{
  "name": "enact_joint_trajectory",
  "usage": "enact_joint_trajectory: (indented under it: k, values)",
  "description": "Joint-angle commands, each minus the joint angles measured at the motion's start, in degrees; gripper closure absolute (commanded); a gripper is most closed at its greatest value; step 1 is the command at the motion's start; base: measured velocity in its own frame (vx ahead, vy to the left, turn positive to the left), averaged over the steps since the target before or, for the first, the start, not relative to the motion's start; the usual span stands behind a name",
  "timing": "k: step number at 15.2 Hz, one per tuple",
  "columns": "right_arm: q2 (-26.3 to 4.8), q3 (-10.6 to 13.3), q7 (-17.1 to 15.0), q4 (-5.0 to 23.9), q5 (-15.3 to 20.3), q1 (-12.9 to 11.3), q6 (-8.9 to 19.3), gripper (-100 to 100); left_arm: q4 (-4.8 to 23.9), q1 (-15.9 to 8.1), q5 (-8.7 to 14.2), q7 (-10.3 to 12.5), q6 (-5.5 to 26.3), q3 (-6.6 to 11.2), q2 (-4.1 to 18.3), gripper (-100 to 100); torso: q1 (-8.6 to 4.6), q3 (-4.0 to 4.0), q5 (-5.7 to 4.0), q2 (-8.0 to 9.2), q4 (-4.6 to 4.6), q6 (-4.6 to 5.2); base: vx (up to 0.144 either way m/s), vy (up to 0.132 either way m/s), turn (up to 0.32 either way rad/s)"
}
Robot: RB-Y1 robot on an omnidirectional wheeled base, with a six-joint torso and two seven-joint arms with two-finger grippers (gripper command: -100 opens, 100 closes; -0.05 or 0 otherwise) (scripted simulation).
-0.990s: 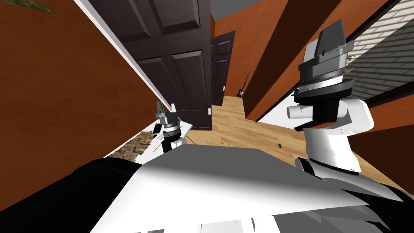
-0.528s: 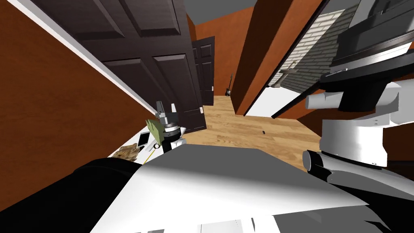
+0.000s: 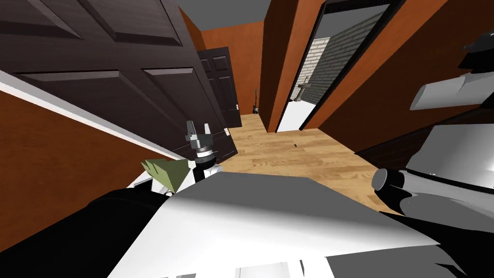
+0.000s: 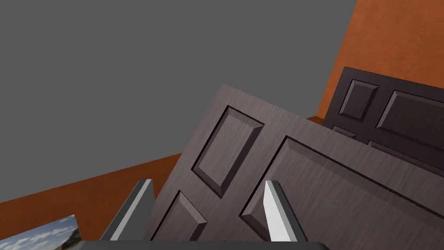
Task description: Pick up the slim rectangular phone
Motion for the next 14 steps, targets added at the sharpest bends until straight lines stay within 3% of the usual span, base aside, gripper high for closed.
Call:
enact_joint_trajectory:
  k: [1, 2, 6, 7, 10, 11, 12, 14]
  values:
    - [-0.9, -0.6, -0.4, 0.7, -0.1, -0.6, -0.3, -100, 0.0, 0.0, 0.0, 0.0, 0.0, 0.0, 0.0, 0, 0.0, 0.0, 0.0, 0.0, 0.0, 0.0, -0.013, -0.003, -0.404]
    - [-3.4, -3.3, -0.2, 2.9, 0.5, -3.1, -0.5, -100, 0.0, 0.0, 0.0, 0.0, 0.0, 0.0, 0.0, 0, 0.04, -0.04, 0.0, -0.07, -0.02, -0.02, -0.04, -0.004, -0.478]
    - [-5.2, -3.9, -0.2, 3.7, 0.5, -5.6, -0.5, -100, 0.0, 0.0, 0.0, 0.0, 0.0, 0.0, 0.0, 0, 0.03, 0.03, 0.01, 0.05, 0.01, 0.0, -0.044, -0.015, -0.504]
    - [-8.1, -6.8, 0.0, 6.7, 1.1, -8.1, -0.7, -100, 0.0, 0.0, 0.0, 0.0, 0.0, 0.0, 0.0, 0, 0.06, -0.01, 0.01, -0.02, -0.01, -0.02, -0.043, -0.03, -0.52]
    - [-9.4, -7.3, 0.0, 6.7, 1.1, -10.7, -0.7, -100, 0.0, 0.0, 0.0, 0.0, 0.0, 0.01, 0.0, 0, 0.0, 0.08, 0.01, 0.13, 0.04, 0.03, -0.052, -0.03, -0.55]
    - [-11.7, -9.6, 0.2, 9.1, 1.8, -13.0, -0.9, -100, 0.0, 0.0, 0.0, 0.0, 0.0, 0.01, 0.0, 0, 0.03, 0.06, 0.01, 0.1, 0.03, 0.02, -0.063, -0.033, -0.564]
    - [-13.1, -10.6, 0.2, 9.7, 1.8, -14.3, -0.9, -100, 0.0, 0.0, 0.0, 0.0, 0.0, 0.01, 0.0, 0, 0.0, 0.1, 0.02, 0.16, 0.06, 0.04, -0.078, -0.046, -0.482]
    - [-13.6, -10.7, 0.2, 9.7, 1.8, -15.8, -0.9, -100, 0.0, 0.0, 0.0, 0.0, 0.0, 0.0, 0.0, 0, 0.04, 0.14, 0.04, 0.21, 0.07, 0.0, -0.041, -0.027, -0.465]
